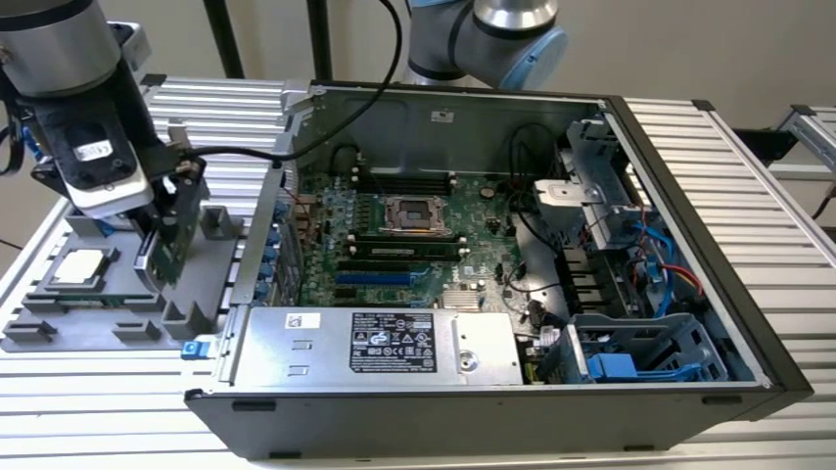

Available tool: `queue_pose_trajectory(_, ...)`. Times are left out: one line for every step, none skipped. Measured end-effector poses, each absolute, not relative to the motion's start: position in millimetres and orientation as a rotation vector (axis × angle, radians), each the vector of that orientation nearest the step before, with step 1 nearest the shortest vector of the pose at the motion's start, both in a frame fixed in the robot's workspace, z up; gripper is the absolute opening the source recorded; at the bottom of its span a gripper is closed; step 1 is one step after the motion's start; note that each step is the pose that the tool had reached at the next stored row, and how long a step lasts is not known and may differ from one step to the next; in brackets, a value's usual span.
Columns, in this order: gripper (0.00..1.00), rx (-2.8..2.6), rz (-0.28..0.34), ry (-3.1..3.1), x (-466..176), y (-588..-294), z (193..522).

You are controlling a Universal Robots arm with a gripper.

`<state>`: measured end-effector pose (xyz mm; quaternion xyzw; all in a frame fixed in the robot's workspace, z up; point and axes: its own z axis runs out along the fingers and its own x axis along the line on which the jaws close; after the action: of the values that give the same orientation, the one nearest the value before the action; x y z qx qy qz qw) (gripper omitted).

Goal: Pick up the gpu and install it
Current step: 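Pick up the gpu and move the gpu toward the slot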

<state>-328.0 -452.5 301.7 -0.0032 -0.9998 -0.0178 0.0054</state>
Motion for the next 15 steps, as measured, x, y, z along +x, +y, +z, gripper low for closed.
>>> queue_pose_trajectory(0.0, -0.01, -0.056, -3.13, -328.0, -452.5, 302.0)
queue_pose_trajectory(0.0, -0.009, -0.056, -3.13, -328.0, -452.5, 302.3)
queue_pose_trajectory(0.0, -0.009, -0.056, -3.13, -328.0, -452.5, 302.8)
queue_pose_trajectory(0.0, -0.009, -0.056, -3.13, -328.0, -452.5, 303.2)
queue_pose_trajectory(0.0, -0.008, -0.056, -3.13, -328.0, -452.5, 303.7)
queue_pose_trajectory(0.0, -0.008, -0.056, -3.13, -328.0, -452.5, 304.4)
queue_pose_trajectory(0.0, -0.008, -0.056, -3.13, -328.0, -452.5, 305.0)
queue_pose_trajectory(0.0, -0.007, -0.056, -3.13, -328.0, -452.5, 305.6)
queue_pose_trajectory(0.0, -0.007, -0.056, -3.13, -328.0, -452.5, 306.1)
queue_pose_trajectory(0.0, -0.006, -0.056, -3.13, -328.0, -452.5, 306.2)
queue_pose_trajectory(0.0, -0.006, -0.056, -3.13, -328.0, -452.5, 306.2)
queue_pose_trajectory(0.0, -0.006, -0.056, -3.13, -328.0, -452.5, 306.2)
queue_pose_trajectory(0.0, -0.006, -0.056, -3.131, -328.0, -452.5, 306.4)
queue_pose_trajectory(0.0, -0.006, -0.056, -3.131, -328.0, -452.5, 306.4)
queue_pose_trajectory(0.0, -0.006, -0.056, -3.131, -328.1, -452.5, 306.4)
